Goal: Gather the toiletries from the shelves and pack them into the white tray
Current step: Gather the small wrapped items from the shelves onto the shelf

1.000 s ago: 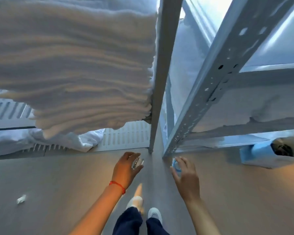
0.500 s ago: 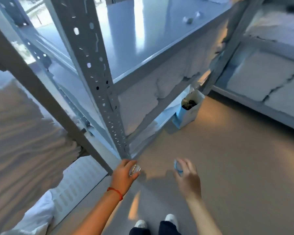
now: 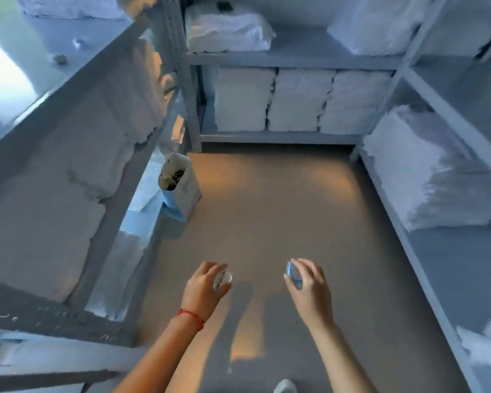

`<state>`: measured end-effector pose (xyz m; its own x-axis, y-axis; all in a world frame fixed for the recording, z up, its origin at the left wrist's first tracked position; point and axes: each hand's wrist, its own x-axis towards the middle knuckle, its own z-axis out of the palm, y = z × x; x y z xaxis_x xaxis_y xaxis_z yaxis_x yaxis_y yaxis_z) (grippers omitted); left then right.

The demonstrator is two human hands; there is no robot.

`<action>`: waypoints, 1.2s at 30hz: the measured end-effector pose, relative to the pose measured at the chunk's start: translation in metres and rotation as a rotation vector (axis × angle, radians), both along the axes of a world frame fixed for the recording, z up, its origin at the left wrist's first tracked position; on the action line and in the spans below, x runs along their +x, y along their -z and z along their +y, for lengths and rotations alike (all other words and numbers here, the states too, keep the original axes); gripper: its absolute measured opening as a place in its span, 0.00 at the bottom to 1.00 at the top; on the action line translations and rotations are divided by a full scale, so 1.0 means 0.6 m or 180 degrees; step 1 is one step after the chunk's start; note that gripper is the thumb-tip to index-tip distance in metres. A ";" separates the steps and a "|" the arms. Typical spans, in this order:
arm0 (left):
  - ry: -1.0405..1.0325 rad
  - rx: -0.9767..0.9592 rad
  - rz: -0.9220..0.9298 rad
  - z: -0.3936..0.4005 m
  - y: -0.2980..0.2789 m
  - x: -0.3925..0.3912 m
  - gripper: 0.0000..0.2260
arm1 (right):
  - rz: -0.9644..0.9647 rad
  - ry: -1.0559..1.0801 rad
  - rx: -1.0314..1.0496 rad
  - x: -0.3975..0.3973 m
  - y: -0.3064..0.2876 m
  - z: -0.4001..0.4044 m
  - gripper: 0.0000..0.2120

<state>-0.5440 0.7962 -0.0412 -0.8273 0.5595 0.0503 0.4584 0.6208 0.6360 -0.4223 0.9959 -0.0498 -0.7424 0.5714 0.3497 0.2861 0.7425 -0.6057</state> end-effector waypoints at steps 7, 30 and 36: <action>0.0700 0.0061 -0.0112 0.267 -0.017 0.079 0.18 | -0.0019 0.0772 -0.0099 0.158 -0.004 0.204 0.18; 0.3498 0.0158 -0.0195 1.072 -0.047 0.196 0.16 | 0.0049 0.3742 -0.0271 0.383 -0.011 0.687 0.14; 0.4003 0.0259 -0.0196 1.216 -0.058 0.294 0.16 | 0.0039 0.4286 -0.0095 0.476 -0.026 0.751 0.15</action>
<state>-0.3679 1.5257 -0.0063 0.2714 0.9571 0.1019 0.6708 -0.2640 0.6931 -0.1364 1.4463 -0.0344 0.4008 0.8558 0.3270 0.7715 -0.1227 -0.6243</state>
